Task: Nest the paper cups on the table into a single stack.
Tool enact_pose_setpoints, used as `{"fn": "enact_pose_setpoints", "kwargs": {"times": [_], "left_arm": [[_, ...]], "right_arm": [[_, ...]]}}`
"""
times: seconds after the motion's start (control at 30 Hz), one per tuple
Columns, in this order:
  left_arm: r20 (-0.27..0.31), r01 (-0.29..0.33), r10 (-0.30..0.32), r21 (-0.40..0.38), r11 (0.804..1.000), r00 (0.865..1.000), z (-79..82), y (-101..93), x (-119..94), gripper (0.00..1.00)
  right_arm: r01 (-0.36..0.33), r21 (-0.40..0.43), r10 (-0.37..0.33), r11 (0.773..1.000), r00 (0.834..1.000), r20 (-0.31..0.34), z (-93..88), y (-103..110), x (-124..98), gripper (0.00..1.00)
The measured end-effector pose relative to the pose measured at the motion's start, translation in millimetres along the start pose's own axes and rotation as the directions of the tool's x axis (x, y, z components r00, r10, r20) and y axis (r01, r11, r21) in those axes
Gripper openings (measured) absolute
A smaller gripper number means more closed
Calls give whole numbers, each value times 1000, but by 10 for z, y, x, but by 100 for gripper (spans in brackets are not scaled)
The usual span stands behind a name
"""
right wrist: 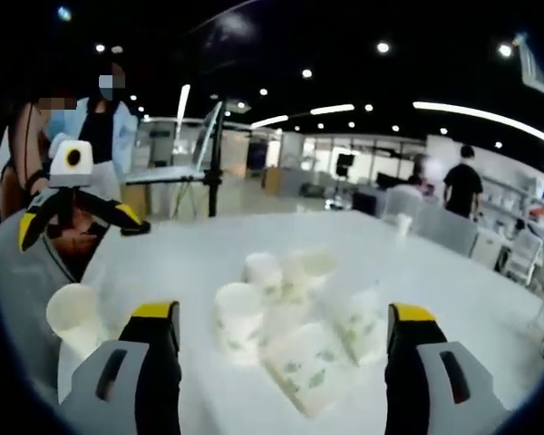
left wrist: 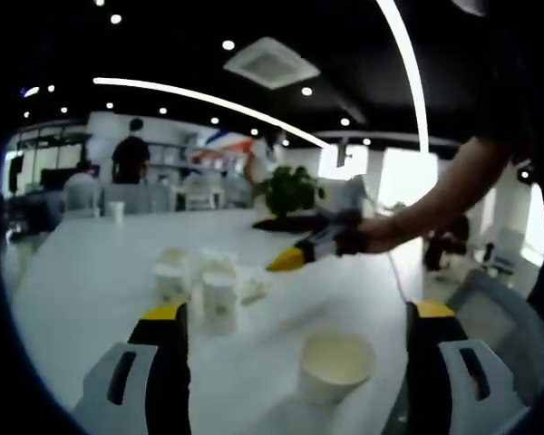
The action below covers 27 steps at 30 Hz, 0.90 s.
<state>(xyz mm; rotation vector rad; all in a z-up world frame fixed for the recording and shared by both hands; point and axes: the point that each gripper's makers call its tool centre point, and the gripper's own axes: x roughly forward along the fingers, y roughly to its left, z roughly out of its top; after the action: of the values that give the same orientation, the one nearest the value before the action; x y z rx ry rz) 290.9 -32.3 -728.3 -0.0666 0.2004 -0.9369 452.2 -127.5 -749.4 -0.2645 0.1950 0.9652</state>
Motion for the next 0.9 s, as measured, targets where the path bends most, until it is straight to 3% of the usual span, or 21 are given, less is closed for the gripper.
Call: {"fn": "enact_pose_setpoints", "kwargs": {"times": [0.9], "left_arm": [[-22, -22, 21, -25, 999, 1000, -49, 148, -24, 98]], "right_arm": [[10, -14, -10, 1000, 1000, -11, 10, -412, 516, 88]]}}
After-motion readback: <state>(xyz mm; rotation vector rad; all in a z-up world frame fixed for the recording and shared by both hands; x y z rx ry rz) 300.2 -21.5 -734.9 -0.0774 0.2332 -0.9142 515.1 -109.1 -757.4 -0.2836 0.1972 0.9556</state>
